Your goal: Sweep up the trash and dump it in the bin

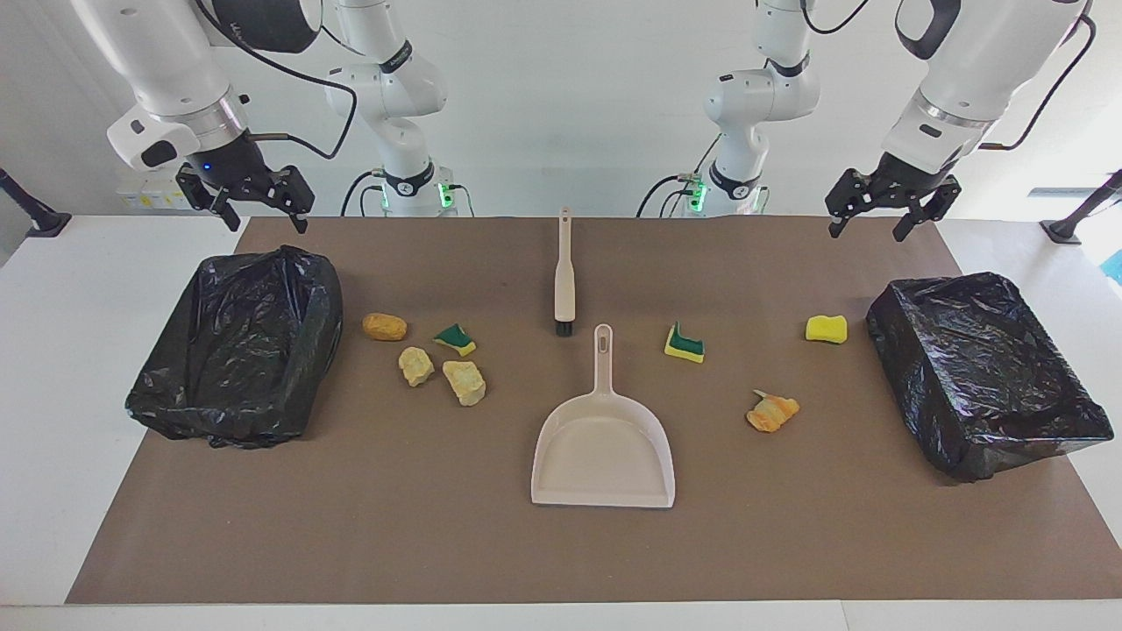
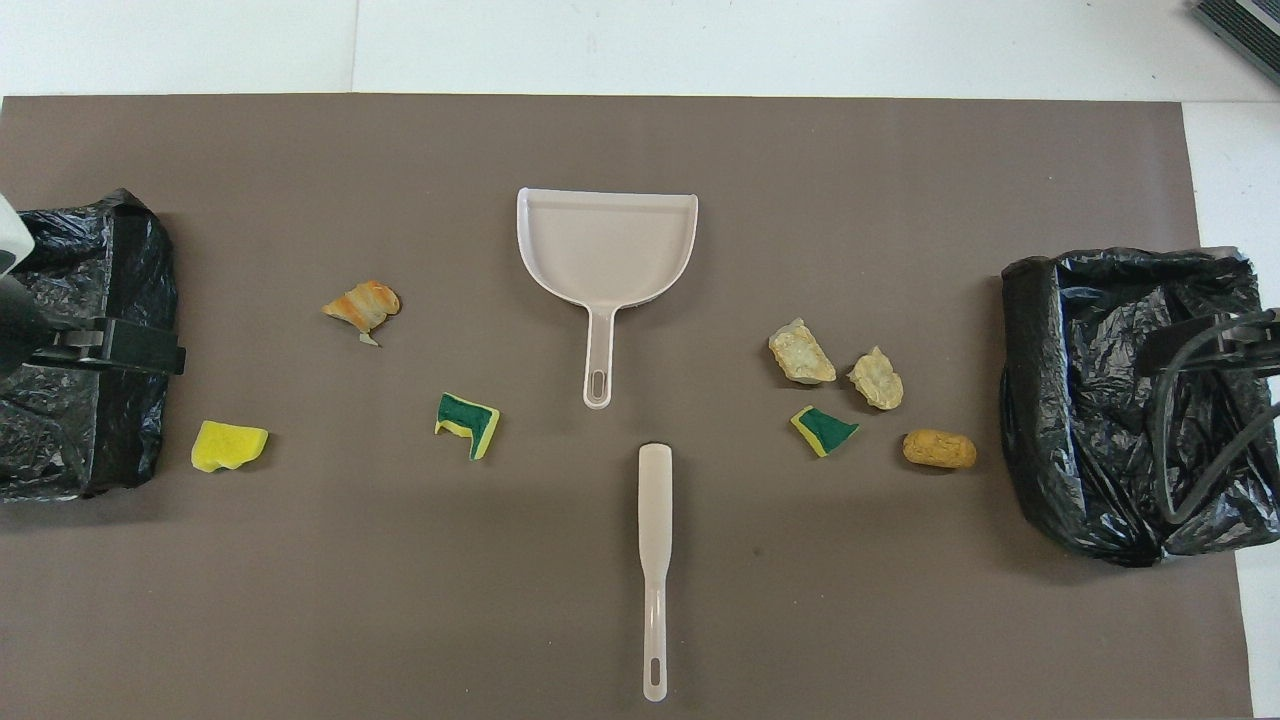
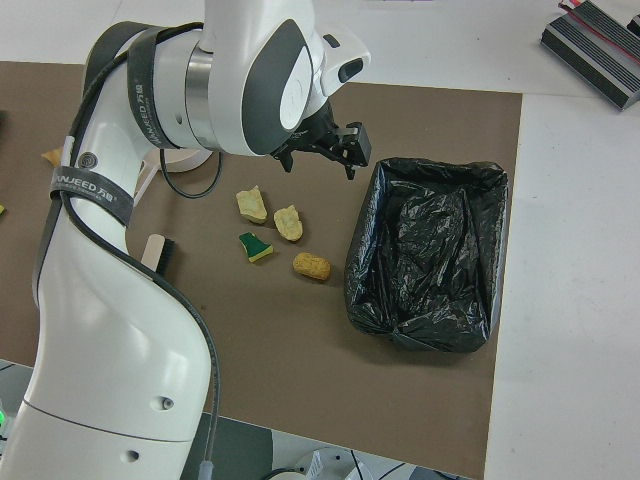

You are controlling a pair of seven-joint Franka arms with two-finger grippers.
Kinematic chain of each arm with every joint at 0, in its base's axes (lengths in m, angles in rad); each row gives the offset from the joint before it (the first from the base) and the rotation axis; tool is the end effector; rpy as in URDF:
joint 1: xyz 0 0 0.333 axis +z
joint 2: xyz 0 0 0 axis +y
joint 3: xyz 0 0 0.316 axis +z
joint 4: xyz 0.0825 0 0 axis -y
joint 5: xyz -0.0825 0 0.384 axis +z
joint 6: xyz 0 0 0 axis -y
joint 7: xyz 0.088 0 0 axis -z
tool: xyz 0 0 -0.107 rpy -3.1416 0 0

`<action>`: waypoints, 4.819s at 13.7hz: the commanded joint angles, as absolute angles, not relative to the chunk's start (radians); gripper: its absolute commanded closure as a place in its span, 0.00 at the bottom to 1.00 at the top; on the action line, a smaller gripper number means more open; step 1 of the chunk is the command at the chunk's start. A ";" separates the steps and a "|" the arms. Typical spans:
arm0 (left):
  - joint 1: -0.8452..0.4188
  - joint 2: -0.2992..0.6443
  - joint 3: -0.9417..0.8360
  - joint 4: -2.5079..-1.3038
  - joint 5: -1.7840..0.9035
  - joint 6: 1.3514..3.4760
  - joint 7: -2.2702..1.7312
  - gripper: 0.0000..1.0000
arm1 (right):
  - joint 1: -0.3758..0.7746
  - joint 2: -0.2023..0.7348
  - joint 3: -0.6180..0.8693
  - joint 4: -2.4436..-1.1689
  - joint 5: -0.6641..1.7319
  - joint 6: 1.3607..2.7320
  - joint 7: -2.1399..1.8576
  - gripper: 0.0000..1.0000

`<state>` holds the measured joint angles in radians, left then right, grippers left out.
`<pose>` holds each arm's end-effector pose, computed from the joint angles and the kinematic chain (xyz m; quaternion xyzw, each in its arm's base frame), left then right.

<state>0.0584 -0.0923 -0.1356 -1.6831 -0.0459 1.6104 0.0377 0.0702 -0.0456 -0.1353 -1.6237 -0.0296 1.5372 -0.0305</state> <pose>0.5267 -0.0488 0.6244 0.9982 -0.0565 0.0091 0.0169 0.5348 -0.0398 0.6214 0.9996 -0.0174 -0.0212 0.0107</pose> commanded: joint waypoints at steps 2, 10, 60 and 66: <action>0.063 -0.089 -0.137 -1.671 -0.044 1.600 0.049 0.00 | 0.066 -0.075 -0.130 -1.657 -0.034 1.537 -0.044 0.00; -0.016 -0.100 -0.158 -1.689 -0.057 1.624 0.034 0.00 | 0.066 -0.087 -0.130 -1.675 -0.032 1.540 -0.044 0.00; -0.473 -0.157 -0.150 -2.134 0.008 1.850 -0.740 1.00 | 0.396 0.365 -0.078 -1.438 0.164 1.764 0.559 0.00; -0.255 -0.150 -0.150 -2.138 0.133 1.755 -0.709 1.00 | 0.483 0.595 -0.040 -1.252 0.163 1.876 0.721 0.00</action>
<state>-0.3140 -0.1517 -0.1357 -2.1474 0.0884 1.8051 -0.7096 0.4818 0.5081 -0.0637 -1.3373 0.1481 1.8467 0.6910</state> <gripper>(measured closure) 0.740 0.000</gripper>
